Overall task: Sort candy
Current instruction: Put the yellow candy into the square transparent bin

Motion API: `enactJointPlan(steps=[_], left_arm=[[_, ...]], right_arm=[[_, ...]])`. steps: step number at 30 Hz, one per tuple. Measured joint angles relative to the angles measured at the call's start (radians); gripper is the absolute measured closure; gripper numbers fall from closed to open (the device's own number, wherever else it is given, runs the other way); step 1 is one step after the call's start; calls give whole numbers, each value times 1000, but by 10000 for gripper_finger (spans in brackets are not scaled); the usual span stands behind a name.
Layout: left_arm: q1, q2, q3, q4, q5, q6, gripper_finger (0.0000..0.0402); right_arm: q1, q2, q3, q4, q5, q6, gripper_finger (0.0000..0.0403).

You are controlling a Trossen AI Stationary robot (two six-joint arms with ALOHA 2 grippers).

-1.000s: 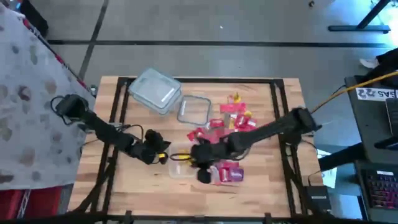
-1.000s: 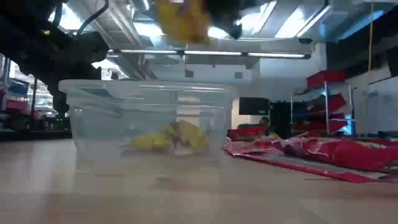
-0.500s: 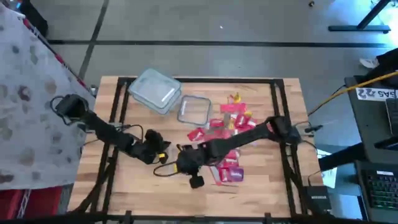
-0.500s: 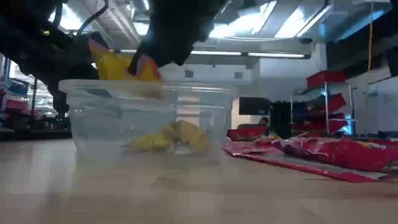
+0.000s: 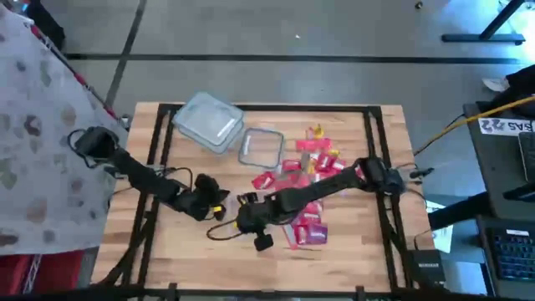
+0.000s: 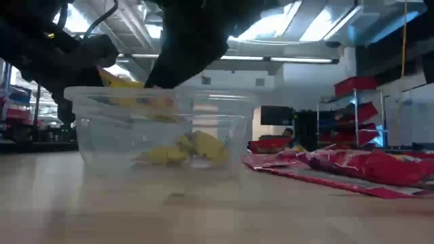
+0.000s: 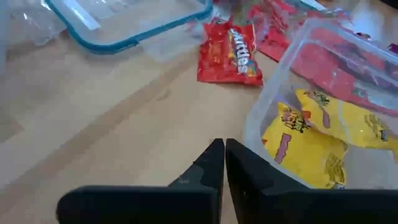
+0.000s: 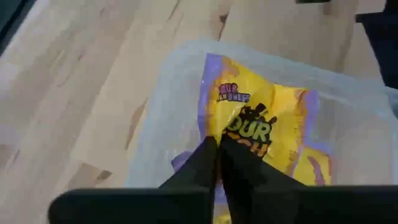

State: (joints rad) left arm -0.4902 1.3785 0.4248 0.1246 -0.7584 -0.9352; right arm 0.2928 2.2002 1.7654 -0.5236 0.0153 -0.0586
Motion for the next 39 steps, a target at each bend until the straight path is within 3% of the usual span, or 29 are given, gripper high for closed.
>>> enactJointPlan(steps=[8, 12, 15, 18, 24, 26, 30, 39], left_arm=[[0, 0, 0, 0, 0, 0, 402], [0, 0, 0, 0, 0, 0, 402], [0, 0, 0, 0, 0, 0, 402], [0, 0, 0, 0, 0, 0, 402], [0, 0, 0, -2, 0, 2, 402], [0, 0, 0, -5, 0, 3, 402], [-1, 0, 0, -4, 0, 3, 402], [-1, 0, 0, -9, 0, 3, 402]], right_arm=[[1, 0, 0, 2, -35, -8, 306], [1, -21, 4, -51, -117, -34, 297], [10, -67, 36, -176, -111, -36, 296], [28, -136, 42, -326, -51, -30, 295], [87, -278, 5, -665, 222, 99, 295], [96, -335, -66, -729, 266, 167, 295], [92, -498, -324, -720, 249, 340, 295], [7, -877, -951, -428, 213, 707, 291]])
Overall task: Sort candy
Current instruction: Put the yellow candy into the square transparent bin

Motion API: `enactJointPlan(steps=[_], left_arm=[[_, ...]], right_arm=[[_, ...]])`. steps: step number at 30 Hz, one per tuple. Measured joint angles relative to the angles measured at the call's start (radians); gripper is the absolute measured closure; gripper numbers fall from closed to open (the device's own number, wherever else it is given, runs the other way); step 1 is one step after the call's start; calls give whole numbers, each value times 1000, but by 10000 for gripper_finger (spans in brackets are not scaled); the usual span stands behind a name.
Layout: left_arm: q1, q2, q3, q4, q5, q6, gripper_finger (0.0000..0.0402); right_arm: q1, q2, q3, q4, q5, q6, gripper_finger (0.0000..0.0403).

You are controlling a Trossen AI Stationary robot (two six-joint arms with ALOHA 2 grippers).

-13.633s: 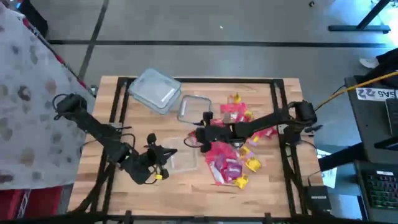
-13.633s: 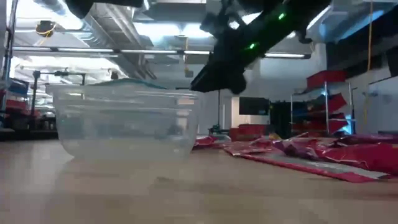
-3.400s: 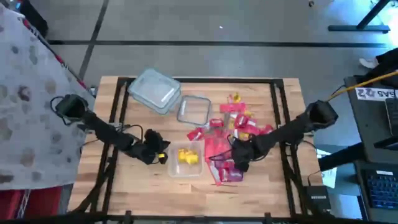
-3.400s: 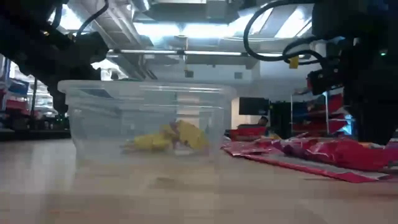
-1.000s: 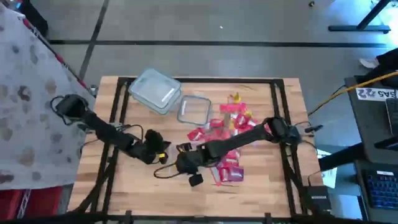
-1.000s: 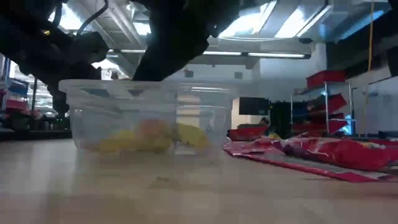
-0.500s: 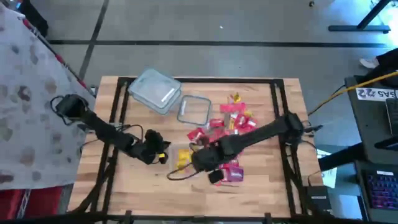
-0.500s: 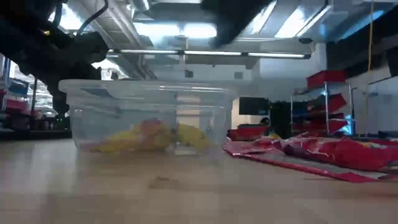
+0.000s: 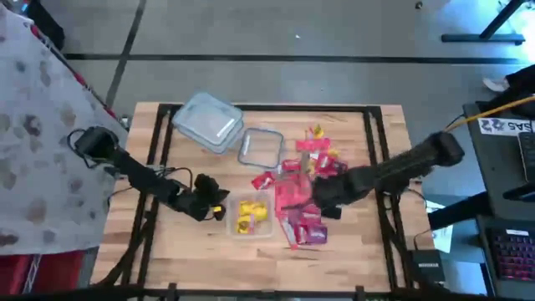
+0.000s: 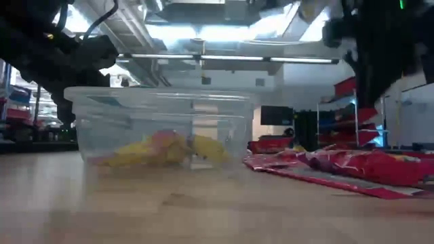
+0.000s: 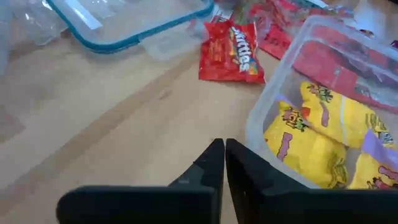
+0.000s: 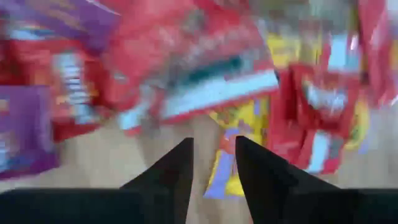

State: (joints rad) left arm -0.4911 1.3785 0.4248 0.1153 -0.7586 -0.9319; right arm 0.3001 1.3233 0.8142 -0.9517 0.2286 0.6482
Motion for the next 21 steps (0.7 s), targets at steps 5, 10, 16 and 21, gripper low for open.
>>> enactJointPlan(steps=[5, 10, 16, 21], left_arm=[[1, 0, 0, 0, 0, 14, 402], [1, 0, 0, 1, 0, 15, 402], [1, 0, 0, 1, 0, 12, 402], [1, 0, 0, 2, 0, 3, 402]], right_arm=[[-62, -47, -172, 75, -76, 107, 259], [-73, -26, -268, 192, -93, 136, 219], [-73, -9, -291, 220, -90, 163, 227], [-70, -8, -292, 236, -104, 189, 332]])
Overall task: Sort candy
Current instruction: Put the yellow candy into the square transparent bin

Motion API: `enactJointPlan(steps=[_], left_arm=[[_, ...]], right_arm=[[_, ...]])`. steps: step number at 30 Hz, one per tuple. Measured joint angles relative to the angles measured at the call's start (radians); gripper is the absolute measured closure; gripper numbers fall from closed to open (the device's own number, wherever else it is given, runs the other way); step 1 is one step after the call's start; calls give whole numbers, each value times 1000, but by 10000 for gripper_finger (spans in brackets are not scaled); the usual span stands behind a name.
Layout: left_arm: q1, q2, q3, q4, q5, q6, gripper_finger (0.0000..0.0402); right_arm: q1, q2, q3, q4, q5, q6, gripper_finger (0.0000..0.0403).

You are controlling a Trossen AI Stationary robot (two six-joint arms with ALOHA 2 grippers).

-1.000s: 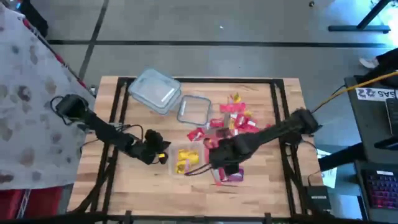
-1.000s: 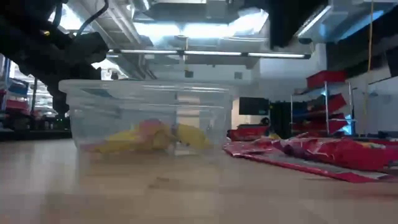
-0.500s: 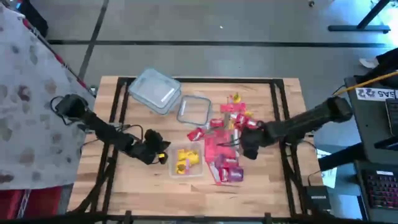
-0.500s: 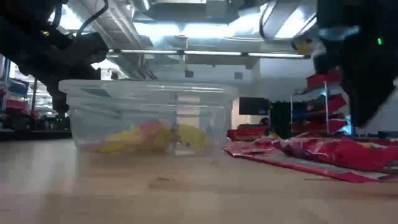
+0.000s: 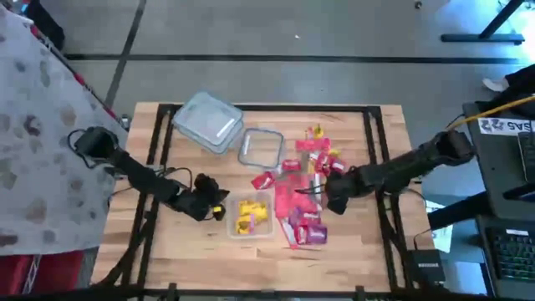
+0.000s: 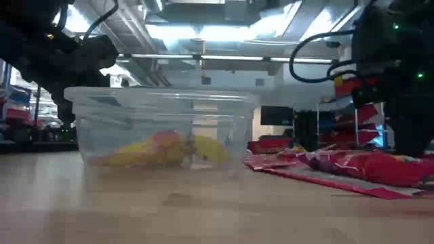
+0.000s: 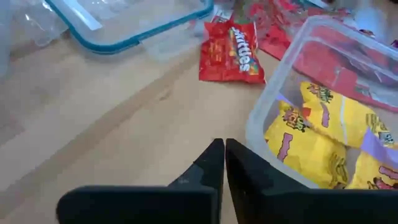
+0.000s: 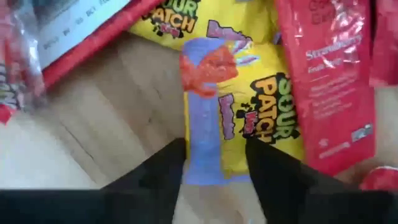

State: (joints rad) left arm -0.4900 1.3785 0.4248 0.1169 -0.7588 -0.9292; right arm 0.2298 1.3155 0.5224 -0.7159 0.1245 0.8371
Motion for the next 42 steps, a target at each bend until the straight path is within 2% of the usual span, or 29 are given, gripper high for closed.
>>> enactJointPlan(steps=[2, 3, 7, 12, 16, 20, 24, 27, 32, 35, 42], left_arm=[[0, 0, 0, 0, 0, -2, 402], [0, 0, 0, 0, 0, -5, 402], [0, 0, 0, -1, 0, -6, 402], [0, 0, 0, 0, 0, -11, 402], [0, 0, 0, 0, 0, -13, 402], [0, 0, 0, 0, -5, -19, 402], [0, 0, 0, 2, -5, -26, 402], [0, 0, 0, 0, -4, -32, 402], [0, 0, 0, 0, -3, -33, 402], [0, 0, 0, 0, -3, -32, 402], [0, 0, 0, -1, -3, -31, 402]], right_arm=[[0, 0, 1, 1, 0, 13, 381], [0, 0, 7, -3, 5, 20, 389], [7, 6, 67, -53, 16, 22, 396], [65, 4, 259, -124, 44, -15, 401], [117, 39, 445, -2, 58, -150, 402], [146, 164, 624, 169, 75, -347, 402], [143, 359, 799, 254, 13, -516, 402], [143, 521, 957, 199, -23, -607, 403], [142, 734, 1206, -27, -28, -687, 403], [142, 813, 1285, -130, -22, -719, 403], [143, 869, 1299, -135, -38, -737, 392]])
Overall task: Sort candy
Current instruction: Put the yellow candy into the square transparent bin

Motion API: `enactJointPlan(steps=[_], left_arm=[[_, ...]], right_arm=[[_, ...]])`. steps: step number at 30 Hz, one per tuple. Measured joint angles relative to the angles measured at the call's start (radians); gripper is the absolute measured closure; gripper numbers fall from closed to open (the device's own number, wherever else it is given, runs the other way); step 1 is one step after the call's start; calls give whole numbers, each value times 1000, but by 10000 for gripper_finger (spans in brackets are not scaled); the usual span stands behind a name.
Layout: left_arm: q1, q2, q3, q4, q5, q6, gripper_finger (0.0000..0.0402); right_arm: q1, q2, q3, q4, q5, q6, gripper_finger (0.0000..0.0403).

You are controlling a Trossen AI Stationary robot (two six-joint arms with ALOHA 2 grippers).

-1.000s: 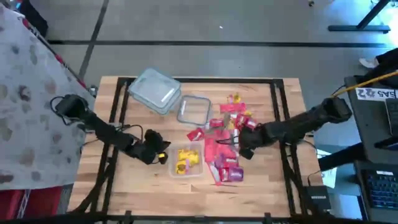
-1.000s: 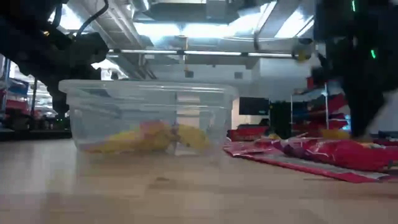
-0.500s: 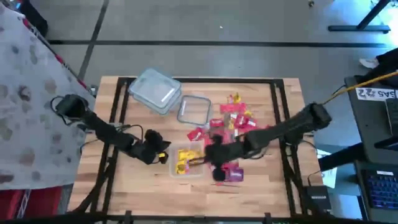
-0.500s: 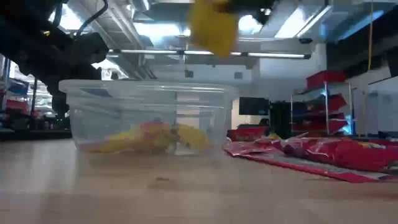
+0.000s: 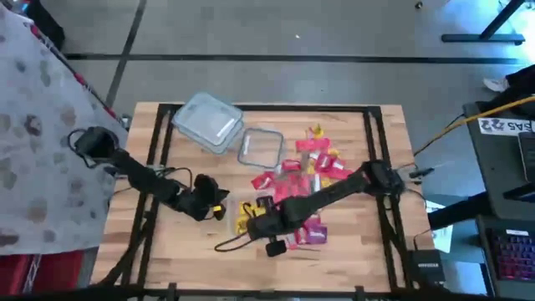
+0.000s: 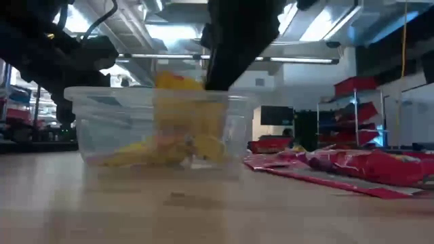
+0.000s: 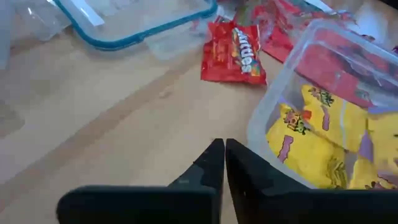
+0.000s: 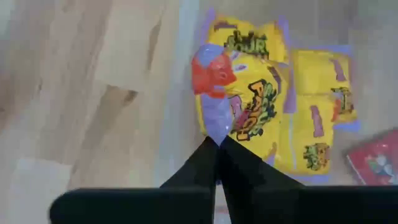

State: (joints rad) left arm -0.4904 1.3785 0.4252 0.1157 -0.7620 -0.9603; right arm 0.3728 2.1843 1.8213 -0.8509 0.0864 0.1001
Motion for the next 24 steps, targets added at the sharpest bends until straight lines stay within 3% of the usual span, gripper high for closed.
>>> enactJointPlan(steps=[6, 13, 18, 24], left_arm=[[0, 0, 0, -1, 0, 2, 402], [0, 0, 0, 0, 1, 4, 402], [0, 0, 0, 1, 0, 5, 402], [0, 0, 0, 0, 0, 6, 402]], right_arm=[[0, 1, -1, 23, -53, -9, 324], [-7, 1, 86, -104, -61, -85, 236], [-46, -3, 121, -31, -79, -82, 242], [-120, 11, 22, 65, -104, -19, 311]])
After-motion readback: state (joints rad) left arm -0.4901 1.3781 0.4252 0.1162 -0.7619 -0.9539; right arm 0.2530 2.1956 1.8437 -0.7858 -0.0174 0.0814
